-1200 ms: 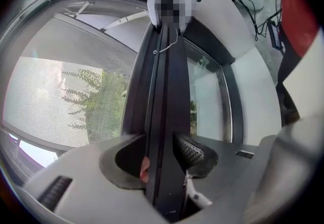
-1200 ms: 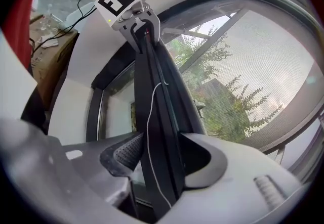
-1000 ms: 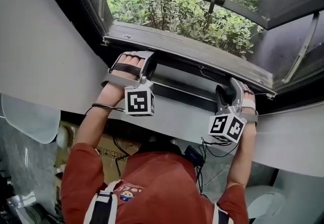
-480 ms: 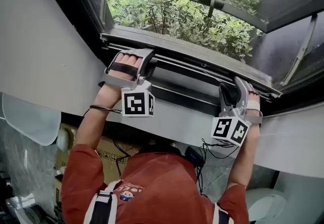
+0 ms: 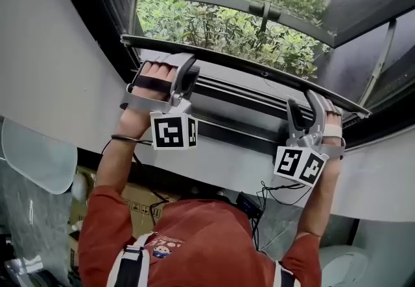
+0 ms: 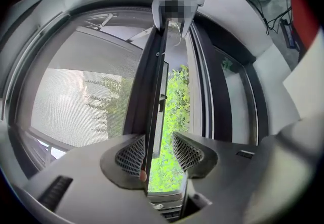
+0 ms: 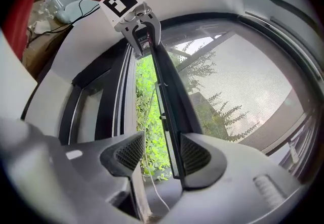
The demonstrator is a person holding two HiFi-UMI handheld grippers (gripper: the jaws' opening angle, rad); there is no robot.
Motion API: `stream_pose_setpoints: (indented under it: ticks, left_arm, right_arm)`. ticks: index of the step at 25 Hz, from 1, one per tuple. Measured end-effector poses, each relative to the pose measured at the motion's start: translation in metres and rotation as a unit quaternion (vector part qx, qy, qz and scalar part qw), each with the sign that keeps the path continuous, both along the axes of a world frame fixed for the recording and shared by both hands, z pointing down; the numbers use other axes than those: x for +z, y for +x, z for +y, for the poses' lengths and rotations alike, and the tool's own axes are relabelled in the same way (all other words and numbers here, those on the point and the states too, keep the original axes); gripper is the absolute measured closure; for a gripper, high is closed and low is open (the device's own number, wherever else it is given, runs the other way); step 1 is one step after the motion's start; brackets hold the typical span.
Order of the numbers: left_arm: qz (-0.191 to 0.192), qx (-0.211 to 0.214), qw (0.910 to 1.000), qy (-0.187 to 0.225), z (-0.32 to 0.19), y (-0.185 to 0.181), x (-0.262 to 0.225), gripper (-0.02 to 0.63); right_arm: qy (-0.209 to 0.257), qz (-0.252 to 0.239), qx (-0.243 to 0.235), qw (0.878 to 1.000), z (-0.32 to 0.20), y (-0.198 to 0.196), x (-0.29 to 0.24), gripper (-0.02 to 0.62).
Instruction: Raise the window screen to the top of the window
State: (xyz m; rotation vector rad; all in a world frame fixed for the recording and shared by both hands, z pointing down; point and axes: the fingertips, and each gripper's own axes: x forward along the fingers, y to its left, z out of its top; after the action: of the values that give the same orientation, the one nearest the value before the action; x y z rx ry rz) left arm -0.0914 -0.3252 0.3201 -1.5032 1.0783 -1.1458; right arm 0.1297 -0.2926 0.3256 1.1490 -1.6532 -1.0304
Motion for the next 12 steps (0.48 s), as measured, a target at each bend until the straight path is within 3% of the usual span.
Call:
stream_pose_setpoints:
  ticks: [9, 12]
  left_arm:
    - [0.029, 0.013, 0.9986, 0.043, -0.005, 0.002, -0.034, 0.436]
    - [0.04, 0.017, 0.9982, 0.041, -0.007, 0.002, -0.041, 0.436]
  right_arm:
    - [0.058, 0.009, 0.004, 0.998, -0.004, 0.003, -0.038, 0.403]
    - [0.071, 0.008, 0.008, 0.997, -0.007, 0.003, -0.05, 0.462]
